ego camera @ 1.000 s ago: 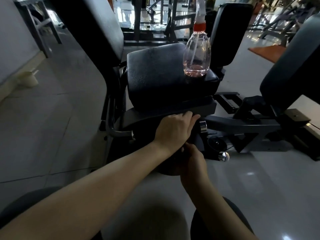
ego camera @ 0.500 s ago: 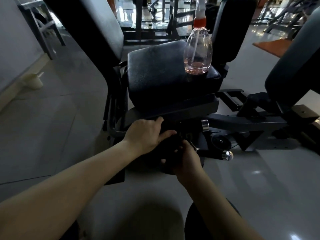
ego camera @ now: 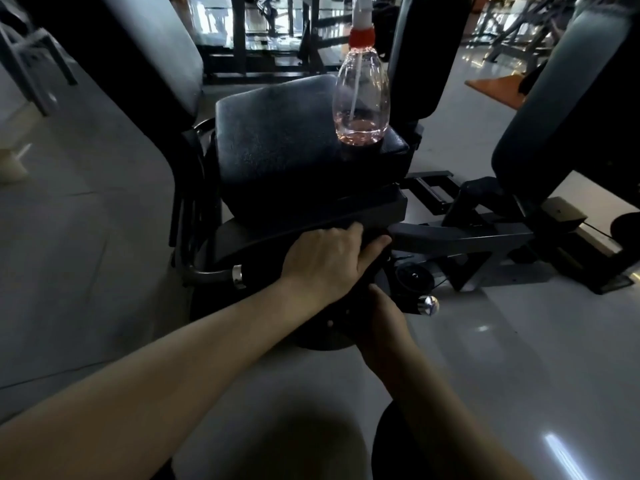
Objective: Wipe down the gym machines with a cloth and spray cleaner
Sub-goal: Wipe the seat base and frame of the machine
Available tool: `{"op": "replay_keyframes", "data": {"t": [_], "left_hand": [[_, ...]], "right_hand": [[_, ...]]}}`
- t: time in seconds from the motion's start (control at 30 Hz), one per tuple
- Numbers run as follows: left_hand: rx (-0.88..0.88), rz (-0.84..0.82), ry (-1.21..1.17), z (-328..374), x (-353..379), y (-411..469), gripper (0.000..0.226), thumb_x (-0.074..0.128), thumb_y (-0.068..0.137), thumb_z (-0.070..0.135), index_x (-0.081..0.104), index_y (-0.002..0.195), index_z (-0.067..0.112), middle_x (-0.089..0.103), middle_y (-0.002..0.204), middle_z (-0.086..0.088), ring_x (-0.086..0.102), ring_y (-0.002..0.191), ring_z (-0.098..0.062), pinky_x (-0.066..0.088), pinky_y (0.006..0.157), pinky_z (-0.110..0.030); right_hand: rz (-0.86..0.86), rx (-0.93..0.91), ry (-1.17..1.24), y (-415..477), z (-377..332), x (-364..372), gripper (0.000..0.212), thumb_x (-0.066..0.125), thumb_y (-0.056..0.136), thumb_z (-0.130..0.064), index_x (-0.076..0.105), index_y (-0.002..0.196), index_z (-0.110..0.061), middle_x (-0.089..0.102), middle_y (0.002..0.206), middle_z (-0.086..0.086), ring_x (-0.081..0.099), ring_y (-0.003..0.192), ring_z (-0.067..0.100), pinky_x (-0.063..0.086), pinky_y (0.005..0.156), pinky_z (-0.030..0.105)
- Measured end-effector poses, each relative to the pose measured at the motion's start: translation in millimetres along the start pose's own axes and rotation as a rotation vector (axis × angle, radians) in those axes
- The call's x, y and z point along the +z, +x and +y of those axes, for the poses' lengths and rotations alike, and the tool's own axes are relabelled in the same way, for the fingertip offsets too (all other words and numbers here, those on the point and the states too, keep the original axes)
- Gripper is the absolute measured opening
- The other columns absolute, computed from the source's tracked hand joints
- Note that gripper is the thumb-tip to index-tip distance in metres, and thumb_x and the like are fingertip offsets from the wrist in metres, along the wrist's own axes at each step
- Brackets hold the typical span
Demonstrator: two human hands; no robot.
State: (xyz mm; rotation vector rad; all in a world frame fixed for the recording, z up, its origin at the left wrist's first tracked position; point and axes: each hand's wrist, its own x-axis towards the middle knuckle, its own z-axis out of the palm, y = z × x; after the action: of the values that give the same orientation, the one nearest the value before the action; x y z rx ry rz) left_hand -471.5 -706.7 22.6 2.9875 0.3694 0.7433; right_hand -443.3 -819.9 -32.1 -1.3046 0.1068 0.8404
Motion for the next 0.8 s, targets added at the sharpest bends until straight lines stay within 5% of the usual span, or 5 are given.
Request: {"op": "replay_keyframes", "data": {"t": [0.23,0.43,0.63,0.73,0.8], "left_hand": [[-0.434,-0.593,-0.324,-8,3,52,0.048,0.036,0.107,0.045,0.069,0.115,0.012,0.067,0.119,-0.012,0.06,0.099,-0.026,0.046,0.093,-0.033],[0.006,-0.175,-0.025,25,-6,20,0.042,0.046,0.097,0.062,0.061,0.104,0.023,0.071,0.094,-0.003,0.069,0.088,-0.026,0.037,0.067,-0.031],[-0.35,-0.473,-0.132,33,-2,56,0.038,0.042,0.097,0.042,0.067,0.107,0.014,0.067,0.114,-0.014,0.061,0.099,-0.034,0.041,0.078,-0.035],[-0.381,-0.738,-0.229,29,4,79,0.033,0.041,0.102,0.019,0.065,0.12,0.004,0.062,0.126,-0.019,0.058,0.102,-0.034,0.039,0.078,-0.031],[-0.493,-0.669,-0.367,23,9,79,0.028,0.042,0.102,0.015,0.067,0.109,0.005,0.065,0.12,-0.017,0.056,0.09,-0.028,0.038,0.073,-0.029]], "right_hand": [[-0.032,-0.032,-0.097,-1,-7,-6,0.024,0.048,0.1,-0.02,0.067,0.102,-0.006,0.063,0.084,0.011,0.061,0.075,0.023,0.048,0.079,0.042],[-0.045,-0.052,-0.047,2,-12,-27,0.023,0.05,0.098,-0.017,0.069,0.093,-0.004,0.067,0.081,0.013,0.065,0.075,0.026,0.049,0.08,0.046],[-0.059,-0.152,-0.061,5,-32,-34,0.019,0.05,0.099,-0.011,0.063,0.089,-0.002,0.059,0.073,0.014,0.059,0.063,0.022,0.049,0.061,0.033],[-0.079,-0.223,-0.086,2,-49,-39,0.016,0.052,0.099,-0.007,0.063,0.089,-0.001,0.061,0.073,0.017,0.059,0.067,0.029,0.047,0.069,0.045],[-0.079,-0.24,-0.118,-3,-55,-41,0.014,0.053,0.097,-0.005,0.063,0.089,-0.001,0.061,0.072,0.017,0.059,0.067,0.031,0.045,0.073,0.05]]}}
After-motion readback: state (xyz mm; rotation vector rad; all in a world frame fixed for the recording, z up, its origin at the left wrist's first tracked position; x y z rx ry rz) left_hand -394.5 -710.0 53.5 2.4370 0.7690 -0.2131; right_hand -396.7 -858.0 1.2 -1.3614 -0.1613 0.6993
